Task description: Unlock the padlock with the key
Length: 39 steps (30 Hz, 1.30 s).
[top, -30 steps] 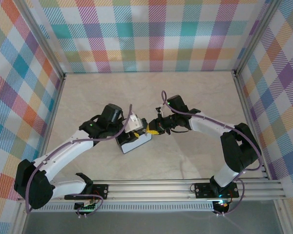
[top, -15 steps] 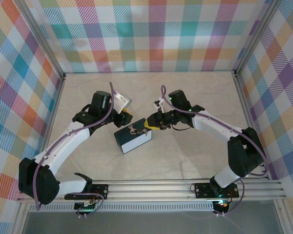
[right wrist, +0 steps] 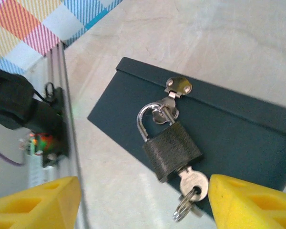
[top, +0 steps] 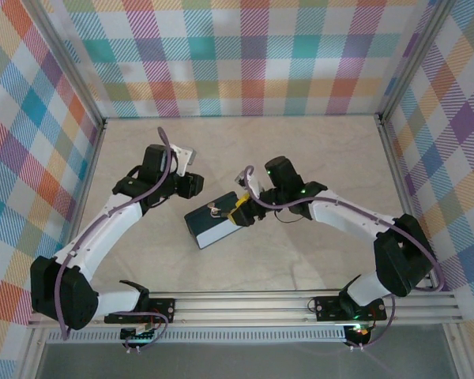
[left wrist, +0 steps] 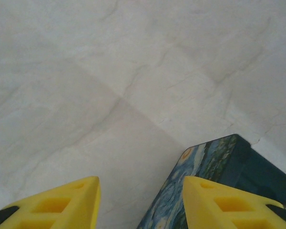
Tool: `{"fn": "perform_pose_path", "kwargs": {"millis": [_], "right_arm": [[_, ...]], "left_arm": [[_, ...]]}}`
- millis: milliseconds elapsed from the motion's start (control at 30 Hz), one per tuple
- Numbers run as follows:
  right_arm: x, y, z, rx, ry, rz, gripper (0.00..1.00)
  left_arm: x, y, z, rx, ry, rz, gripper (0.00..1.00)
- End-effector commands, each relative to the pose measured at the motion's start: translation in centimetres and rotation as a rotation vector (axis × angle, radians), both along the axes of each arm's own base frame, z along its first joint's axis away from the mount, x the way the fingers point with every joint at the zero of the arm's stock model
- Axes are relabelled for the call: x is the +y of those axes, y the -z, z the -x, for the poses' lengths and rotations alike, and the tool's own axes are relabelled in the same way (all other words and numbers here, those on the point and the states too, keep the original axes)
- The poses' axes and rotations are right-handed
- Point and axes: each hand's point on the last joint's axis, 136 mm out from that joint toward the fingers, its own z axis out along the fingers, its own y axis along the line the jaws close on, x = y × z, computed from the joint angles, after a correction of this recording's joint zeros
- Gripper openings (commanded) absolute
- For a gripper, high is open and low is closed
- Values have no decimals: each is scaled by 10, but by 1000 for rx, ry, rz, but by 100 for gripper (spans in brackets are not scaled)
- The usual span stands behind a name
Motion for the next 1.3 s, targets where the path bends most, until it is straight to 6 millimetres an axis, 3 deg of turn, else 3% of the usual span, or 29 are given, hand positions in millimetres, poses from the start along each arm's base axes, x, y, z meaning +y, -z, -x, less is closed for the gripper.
{"fn": "perform_pose_path", "kwargs": {"millis": [0, 100, 300, 533, 633, 767, 900, 1167, 1267], "right_arm": [[10, -18, -21, -302, -75, -44, 72], [18, -17, -15, -355, -167, -63, 72], [25, 2, -3, -361, -306, -56, 72], [29, 23, -9, -357, -330, -11, 64], [30, 27, -8, -327, -344, 2, 56], [32, 25, -3, -320, -361, -14, 58], [33, 24, 4, -313, -385, -8, 53], [35, 43, 8, -333, -397, 70, 52], [34, 46, 7, -350, -396, 92, 47]], "left_arm": [[7, 8, 3, 87, -52, -10, 48], [9, 17, 13, 120, -58, -8, 48], [10, 35, 26, 183, -58, -2, 47], [8, 51, 26, 215, -55, -3, 47], [8, 55, 26, 224, -53, -5, 46], [7, 61, 28, 245, -51, 0, 45], [7, 65, 29, 252, -53, -4, 45], [8, 65, 29, 255, -63, -4, 44], [9, 66, 30, 253, -66, -10, 43]]}}
